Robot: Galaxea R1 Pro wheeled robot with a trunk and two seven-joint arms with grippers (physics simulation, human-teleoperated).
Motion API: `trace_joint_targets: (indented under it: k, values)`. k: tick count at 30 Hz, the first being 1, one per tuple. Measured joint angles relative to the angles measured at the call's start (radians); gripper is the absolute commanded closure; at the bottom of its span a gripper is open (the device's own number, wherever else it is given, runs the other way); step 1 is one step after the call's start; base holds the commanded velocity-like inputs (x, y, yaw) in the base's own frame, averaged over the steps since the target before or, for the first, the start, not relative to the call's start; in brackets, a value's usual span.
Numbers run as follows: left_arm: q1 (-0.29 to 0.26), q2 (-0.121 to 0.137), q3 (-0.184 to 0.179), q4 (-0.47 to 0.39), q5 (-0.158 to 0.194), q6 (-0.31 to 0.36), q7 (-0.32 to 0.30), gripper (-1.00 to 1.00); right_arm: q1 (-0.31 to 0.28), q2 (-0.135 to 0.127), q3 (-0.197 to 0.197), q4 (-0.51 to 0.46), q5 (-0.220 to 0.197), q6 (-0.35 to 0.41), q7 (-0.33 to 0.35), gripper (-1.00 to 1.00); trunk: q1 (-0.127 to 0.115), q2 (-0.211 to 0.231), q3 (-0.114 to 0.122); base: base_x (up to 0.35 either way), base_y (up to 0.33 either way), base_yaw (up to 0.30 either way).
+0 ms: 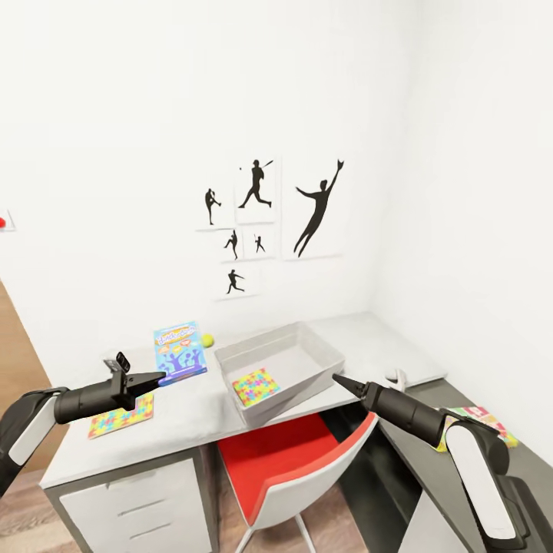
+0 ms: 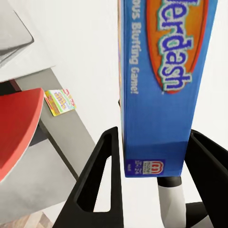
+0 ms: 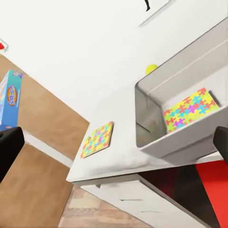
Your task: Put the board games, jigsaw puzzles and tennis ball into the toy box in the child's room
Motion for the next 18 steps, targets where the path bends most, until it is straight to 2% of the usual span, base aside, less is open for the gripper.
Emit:
trace_joint_targets:
  k: [6,14,16,18]
  values:
    - [0.000,0.000,0.000,0.000,0.001,0.000,0.000,1.00,0.000,0.000,-0.003,0.000,0.000,0.000,0.000,-1.00,0.000,0.000,0.008,0.049,-0.015,0.190]
    - [0.001,0.000,0.001,0.000,0.005,0.001,-0.002,1.00,-0.014,0.003,-0.004,0.000,0.000,0.002,-0.005,-1.00,0.000,0.000,0.018,0.144,-0.133,0.222]
    - [0.001,-0.001,0.000,0.000,0.008,0.001,-0.002,1.00,-0.089,-0.007,-0.005,0.002,-0.003,0.016,-0.009,-1.00,0.000,0.000,0.019,0.116,-0.119,0.267]
    - [0.001,-0.002,0.000,0.000,0.008,0.001,-0.002,1.00,-0.200,-0.013,-0.004,0.023,-0.005,0.066,-0.033,-1.00,0.000,0.000,0.020,0.106,-0.110,0.274]
